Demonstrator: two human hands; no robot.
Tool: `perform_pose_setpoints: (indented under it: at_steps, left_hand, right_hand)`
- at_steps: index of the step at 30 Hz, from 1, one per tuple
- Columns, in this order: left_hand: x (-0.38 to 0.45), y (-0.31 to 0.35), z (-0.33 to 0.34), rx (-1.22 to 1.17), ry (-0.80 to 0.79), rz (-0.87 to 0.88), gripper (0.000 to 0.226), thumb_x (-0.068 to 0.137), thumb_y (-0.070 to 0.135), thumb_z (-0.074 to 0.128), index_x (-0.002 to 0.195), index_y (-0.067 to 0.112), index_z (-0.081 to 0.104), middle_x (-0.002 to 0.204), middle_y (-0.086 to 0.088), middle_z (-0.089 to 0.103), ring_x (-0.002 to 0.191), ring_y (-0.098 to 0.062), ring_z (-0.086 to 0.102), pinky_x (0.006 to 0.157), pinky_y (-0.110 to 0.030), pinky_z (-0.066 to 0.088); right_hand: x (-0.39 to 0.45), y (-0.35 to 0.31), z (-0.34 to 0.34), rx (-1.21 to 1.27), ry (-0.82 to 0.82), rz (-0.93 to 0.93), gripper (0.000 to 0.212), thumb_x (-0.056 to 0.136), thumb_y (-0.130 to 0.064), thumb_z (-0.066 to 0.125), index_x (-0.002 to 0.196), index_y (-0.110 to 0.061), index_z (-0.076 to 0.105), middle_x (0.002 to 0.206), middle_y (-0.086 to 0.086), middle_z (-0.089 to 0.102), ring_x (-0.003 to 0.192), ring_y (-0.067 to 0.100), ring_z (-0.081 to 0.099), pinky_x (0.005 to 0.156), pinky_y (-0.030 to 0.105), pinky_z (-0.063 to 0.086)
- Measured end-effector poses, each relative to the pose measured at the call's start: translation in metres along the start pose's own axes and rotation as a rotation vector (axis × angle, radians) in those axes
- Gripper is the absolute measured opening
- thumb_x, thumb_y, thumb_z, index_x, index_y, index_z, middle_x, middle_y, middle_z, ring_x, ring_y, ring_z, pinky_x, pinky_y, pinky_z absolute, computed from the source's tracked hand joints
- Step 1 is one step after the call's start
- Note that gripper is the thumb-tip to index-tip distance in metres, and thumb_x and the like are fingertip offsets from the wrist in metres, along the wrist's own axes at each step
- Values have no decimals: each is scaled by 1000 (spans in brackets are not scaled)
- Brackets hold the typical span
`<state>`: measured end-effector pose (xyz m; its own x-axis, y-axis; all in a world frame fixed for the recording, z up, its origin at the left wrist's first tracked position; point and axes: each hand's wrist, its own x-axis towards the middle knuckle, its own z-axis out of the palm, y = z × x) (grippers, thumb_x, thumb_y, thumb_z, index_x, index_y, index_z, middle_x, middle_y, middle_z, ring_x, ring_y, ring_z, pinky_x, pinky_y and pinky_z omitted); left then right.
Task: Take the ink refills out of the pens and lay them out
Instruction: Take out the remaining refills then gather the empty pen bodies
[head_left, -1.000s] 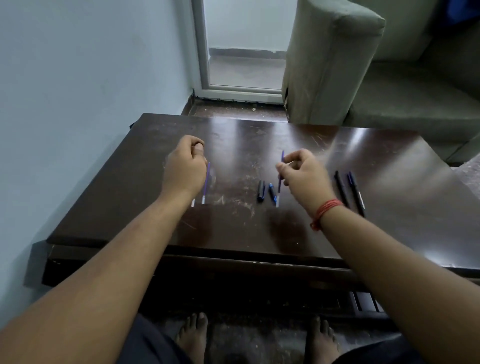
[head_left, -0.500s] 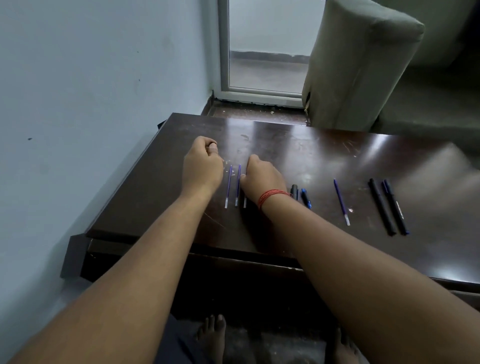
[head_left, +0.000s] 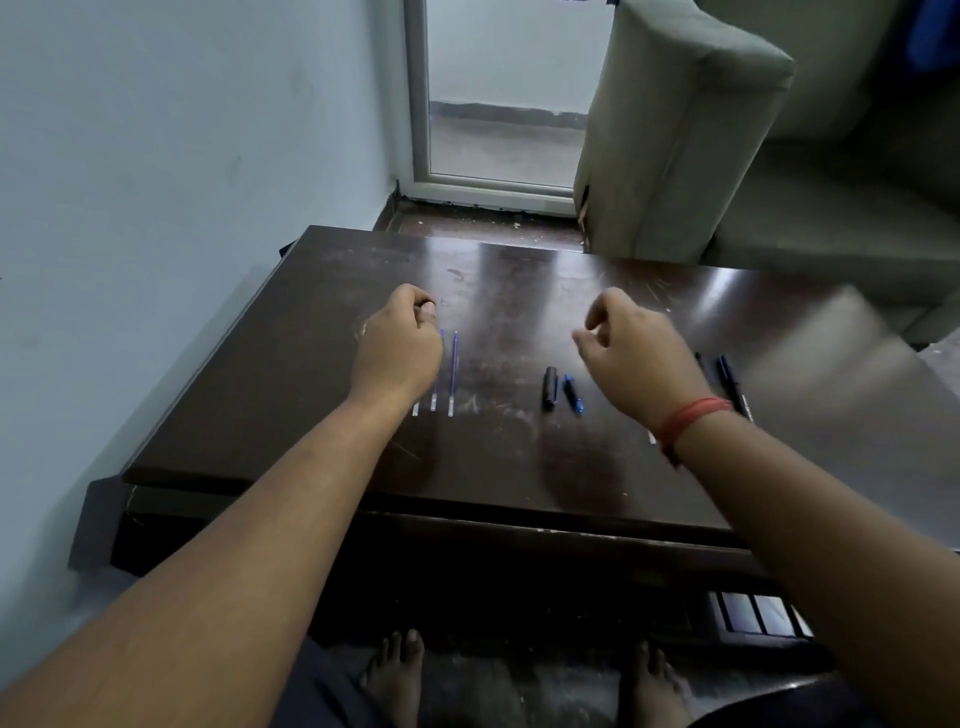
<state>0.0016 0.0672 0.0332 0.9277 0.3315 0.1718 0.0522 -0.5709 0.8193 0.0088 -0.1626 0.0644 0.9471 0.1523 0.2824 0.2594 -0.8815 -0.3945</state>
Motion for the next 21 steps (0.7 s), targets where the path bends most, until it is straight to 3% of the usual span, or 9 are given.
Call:
perform_pose_setpoints:
  at_steps: [4,9,14,17,19,21]
  left_hand:
    - [-14,10,12,37,-90,78,15,103,25,41,103,22,56,87,-2,67,86,-21,64,75,-39,51]
    - [-41,26,25,104,-193,180,10,103,24,46,100,23,56,79,6,68,76,-13,64,76,-40,53]
    - [-74,35,31,118,-216,193,9,101,28,51,93,27,56,74,14,71,74,0,62,71,-30,48]
    - [-91,37,30,67,-210,170,10,101,29,53,93,26,58,71,12,70,69,-1,61,64,-16,44]
    - [-101,37,29,67,-232,185,8,100,29,55,94,28,59,68,8,67,67,-5,61,64,-19,47]
    - [-103,37,30,79,-255,215,7,99,29,55,98,27,61,68,6,64,69,-12,62,69,-34,53]
  right_hand:
    - [-28,41,-27,-25,-68,66,12,92,-29,60,88,-18,55,78,-1,63,77,23,60,69,36,50]
    - [-22,55,-10,-139,-186,31,15,91,-31,59,91,-15,59,92,7,68,90,29,62,73,34,48]
    - [-11,49,14,-190,-249,-53,20,94,-34,56,97,-14,57,98,7,65,92,28,60,70,32,44]
    - [-12,47,27,-207,-264,-77,25,94,-39,55,100,-15,55,105,7,63,100,29,58,74,33,42]
    - [-14,47,32,-196,-258,-92,25,94,-41,54,98,-16,54,105,7,62,101,29,58,77,34,43]
    - [-15,46,33,-200,-255,-111,22,95,-38,53,96,-16,53,104,7,62,100,29,57,77,34,43]
